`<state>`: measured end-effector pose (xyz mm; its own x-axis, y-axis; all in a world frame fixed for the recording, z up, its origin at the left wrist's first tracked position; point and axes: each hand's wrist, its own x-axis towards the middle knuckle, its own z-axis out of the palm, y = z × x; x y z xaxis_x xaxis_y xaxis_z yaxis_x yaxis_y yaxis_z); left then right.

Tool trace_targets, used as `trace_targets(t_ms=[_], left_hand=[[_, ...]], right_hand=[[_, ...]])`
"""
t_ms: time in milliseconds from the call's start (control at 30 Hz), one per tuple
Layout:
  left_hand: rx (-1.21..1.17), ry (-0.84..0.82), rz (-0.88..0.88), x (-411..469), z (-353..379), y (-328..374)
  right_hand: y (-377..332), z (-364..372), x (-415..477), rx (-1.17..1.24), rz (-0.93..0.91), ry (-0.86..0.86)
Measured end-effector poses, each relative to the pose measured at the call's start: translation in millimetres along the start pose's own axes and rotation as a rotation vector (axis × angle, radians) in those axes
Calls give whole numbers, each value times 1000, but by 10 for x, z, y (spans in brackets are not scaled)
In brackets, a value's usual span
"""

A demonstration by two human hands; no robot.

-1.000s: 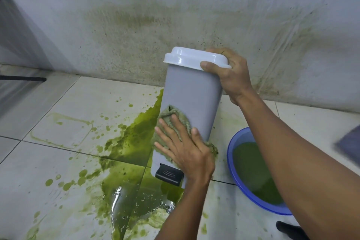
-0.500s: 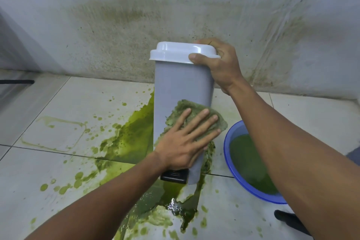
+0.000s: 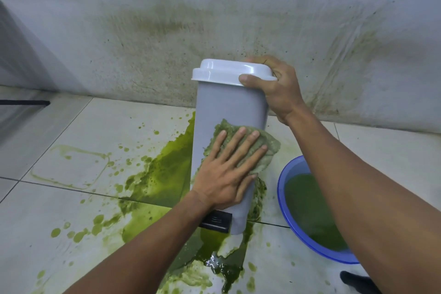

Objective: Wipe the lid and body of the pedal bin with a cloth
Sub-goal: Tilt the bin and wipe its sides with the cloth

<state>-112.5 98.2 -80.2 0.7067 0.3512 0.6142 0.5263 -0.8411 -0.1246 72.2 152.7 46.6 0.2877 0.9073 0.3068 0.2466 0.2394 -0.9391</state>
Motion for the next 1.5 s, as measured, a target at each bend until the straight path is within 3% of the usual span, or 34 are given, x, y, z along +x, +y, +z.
trace_targets(t_ms=[167, 333, 467, 633, 767, 833, 900, 1000, 1100, 1233, 1300, 1433, 1500], left_hand=[[-160, 198, -475, 154, -17, -247], [-279, 257, -574, 67, 28, -119], [-437, 337, -970, 163, -13, -57], [-547, 495, -1030, 286, -93, -23], [-727, 763, -1316, 563, -358, -128], [-735, 814, -1244, 726, -563, -189], [-701, 675, -1010, 876, -742, -291], [-412, 139, -727, 1085, -958, -537], [-349, -300, -703, 1316, -1181, -745], [-516, -676, -779, 1420, -1304, -852], [-477, -697, -754, 1287, -1259, -762], [-474, -486, -721, 1010, -1131, -487], [-415, -508, -645, 940, -1026, -326]], right_hand=[[-31, 0, -11, 9, -4, 4], [-22, -24, -50, 16, 4, 3], [-46, 8, -100, 17, 8, -8], [-46, -3, -159, 18, -7, 1], [-59, -2, -221, 23, -6, -17], [-68, -15, -252, 27, -15, -31], [-81, -16, -295, 41, -19, -45], [-105, -29, -361, 62, -53, -71], [-157, -61, -401, 153, -32, -84], [-216, -45, -549, 244, 36, -74], [-195, -77, -655, 246, 39, -93], [-30, -277, -839, 281, 114, -84], [48, -358, -983, 280, 183, -81]])
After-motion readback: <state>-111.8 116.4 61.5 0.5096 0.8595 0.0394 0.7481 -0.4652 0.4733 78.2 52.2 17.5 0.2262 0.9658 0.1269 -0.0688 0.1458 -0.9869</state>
